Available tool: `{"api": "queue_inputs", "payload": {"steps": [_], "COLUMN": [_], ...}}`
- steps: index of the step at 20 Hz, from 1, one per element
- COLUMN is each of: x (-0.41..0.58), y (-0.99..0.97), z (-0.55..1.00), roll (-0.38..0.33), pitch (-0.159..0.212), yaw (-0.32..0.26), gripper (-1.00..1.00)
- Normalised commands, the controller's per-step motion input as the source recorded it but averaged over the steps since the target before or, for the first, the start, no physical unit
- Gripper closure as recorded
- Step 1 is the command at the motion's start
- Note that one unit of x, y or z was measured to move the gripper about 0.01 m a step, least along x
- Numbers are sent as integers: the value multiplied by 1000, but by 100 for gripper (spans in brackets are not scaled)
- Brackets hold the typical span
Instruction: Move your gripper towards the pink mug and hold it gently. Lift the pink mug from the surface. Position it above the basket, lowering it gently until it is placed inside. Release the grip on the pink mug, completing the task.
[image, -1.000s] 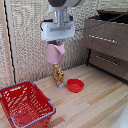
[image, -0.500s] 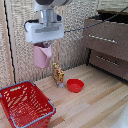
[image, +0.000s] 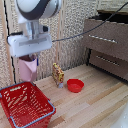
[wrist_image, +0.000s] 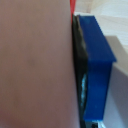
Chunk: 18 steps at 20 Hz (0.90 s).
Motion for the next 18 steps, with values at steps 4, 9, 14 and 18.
{"api": "queue_inputs", "payload": {"steps": [4,9,14,18], "x": [178,268,302,217], "y": [347,187,164,208], "z": [-391,-378,-452,-474], "roll": [-15,0,0,-9], "pitch": [45,9,0,12], "yaw": [1,22,25,6], "gripper": [100,100,100,100]}}
